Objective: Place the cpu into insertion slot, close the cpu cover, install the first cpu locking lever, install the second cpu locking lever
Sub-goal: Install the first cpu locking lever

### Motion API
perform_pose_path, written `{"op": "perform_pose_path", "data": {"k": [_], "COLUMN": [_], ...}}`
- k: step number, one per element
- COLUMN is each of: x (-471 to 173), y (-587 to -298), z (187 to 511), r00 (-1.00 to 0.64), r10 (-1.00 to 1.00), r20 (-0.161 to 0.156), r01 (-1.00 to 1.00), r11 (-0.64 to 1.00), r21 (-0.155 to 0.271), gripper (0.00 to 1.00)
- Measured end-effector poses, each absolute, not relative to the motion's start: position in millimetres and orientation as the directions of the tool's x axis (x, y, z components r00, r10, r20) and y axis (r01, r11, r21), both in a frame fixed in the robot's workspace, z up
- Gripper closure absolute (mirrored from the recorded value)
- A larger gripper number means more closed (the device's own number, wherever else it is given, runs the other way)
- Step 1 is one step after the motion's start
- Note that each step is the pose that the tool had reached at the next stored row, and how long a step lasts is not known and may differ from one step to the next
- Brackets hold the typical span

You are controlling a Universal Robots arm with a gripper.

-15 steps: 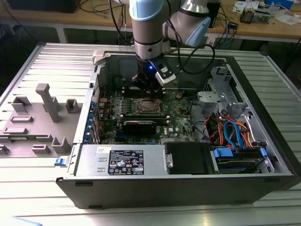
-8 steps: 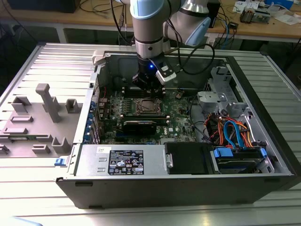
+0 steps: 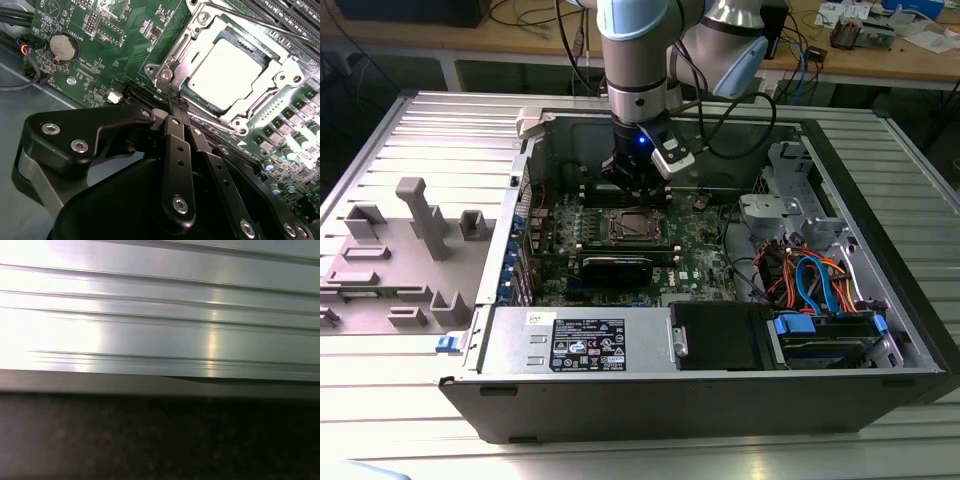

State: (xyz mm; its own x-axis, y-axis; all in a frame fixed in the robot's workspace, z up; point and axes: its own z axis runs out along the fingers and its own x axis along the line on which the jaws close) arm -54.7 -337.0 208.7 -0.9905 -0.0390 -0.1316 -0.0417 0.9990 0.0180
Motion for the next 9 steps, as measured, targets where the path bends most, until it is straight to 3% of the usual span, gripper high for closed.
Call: {"op": "perform_pose_path", "data": {"k": [9], "x": [-54.6], "y": [-337.2], "z": [208.7], "r00": [-0.991], "r10": [-0.035], "r20": [-0.133], "r01": [-0.042], "r11": [0.998], "r21": [0.051], "gripper": [0.89]}}
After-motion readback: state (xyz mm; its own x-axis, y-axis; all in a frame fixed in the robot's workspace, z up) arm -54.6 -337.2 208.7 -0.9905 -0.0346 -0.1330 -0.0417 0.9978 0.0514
